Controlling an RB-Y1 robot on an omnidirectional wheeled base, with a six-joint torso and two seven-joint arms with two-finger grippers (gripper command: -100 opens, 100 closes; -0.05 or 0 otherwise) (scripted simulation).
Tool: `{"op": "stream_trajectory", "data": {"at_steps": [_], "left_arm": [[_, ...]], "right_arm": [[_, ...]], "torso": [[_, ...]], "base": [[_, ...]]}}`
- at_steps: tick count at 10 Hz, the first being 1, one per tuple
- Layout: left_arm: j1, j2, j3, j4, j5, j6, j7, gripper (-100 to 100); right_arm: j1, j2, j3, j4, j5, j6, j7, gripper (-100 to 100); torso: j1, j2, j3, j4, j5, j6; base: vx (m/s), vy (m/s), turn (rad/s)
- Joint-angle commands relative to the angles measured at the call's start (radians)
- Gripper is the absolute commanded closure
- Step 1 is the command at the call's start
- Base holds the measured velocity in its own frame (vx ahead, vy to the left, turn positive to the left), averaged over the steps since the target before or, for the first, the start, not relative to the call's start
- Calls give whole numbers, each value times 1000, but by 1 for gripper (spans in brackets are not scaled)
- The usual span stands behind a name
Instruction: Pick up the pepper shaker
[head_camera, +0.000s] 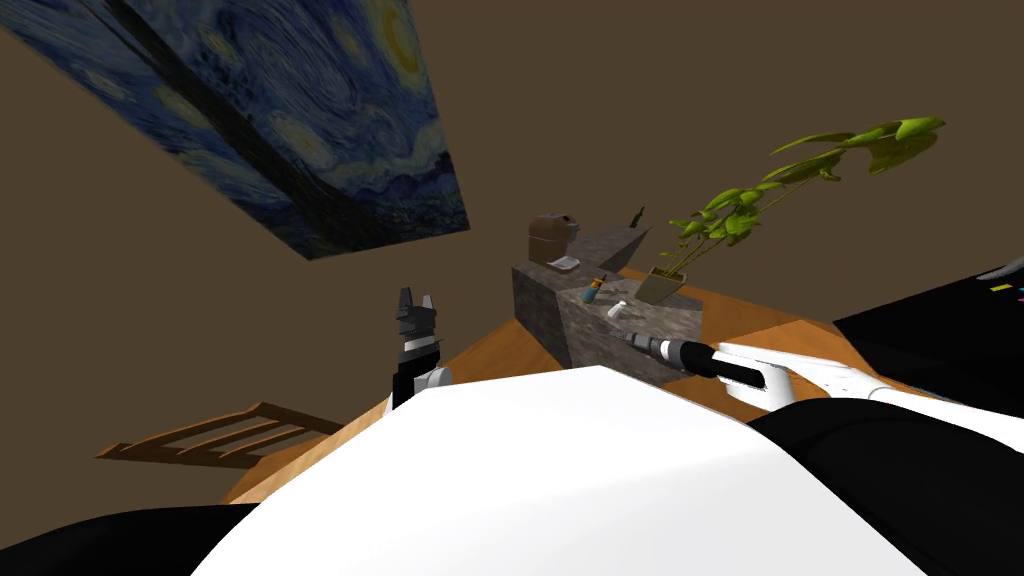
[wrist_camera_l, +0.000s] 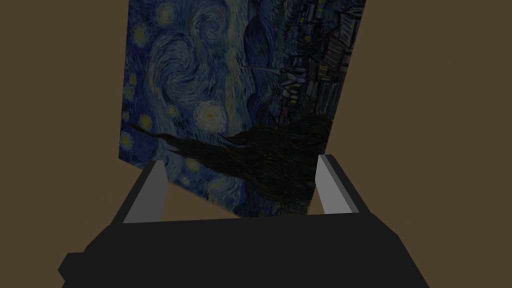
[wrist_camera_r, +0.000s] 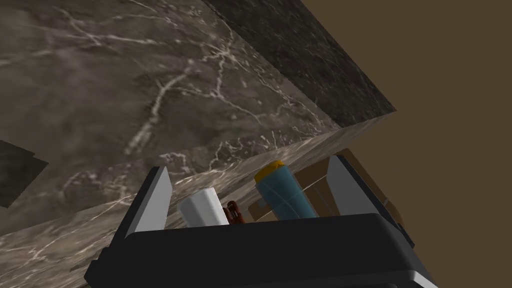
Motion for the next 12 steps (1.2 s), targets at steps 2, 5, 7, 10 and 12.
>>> {"op": "stream_trajectory", "data": {"at_steps": [2, 5, 7, 10, 12], "left_arm": [[0, 0, 0, 0, 0, 0, 0, 0], [0, 0, 0, 0, 0, 0, 0, 0], [0, 0, 0, 0, 0, 0, 0, 0], [0, 0, 0, 0, 0, 0, 0, 0], [0, 0, 0, 0, 0, 0, 0, 0]], "right_arm": [[5, -59, 15, 27, 8, 2, -3, -100], [12, -162, 56, 94, 34, 2, -3, -100], [13, -208, 68, 113, 42, 2, -3, -100], [15, -285, 96, 158, 64, -1, -1, -100], [11, -325, 108, 180, 76, -4, 1, -100]], "torso": [[0, -1, 0, 0, 0, 0], [0, -2, -1, 0, 0, 0], [-1, -4, -2, -1, 0, 0], [0, -2, -1, 0, 0, 0], [-1, -3, -2, -1, 0, 0]], "base": [[43, -1, 75], [66, -6, 105], [80, -17, 69], [60, -13, 77], [95, -25, 91]]}}
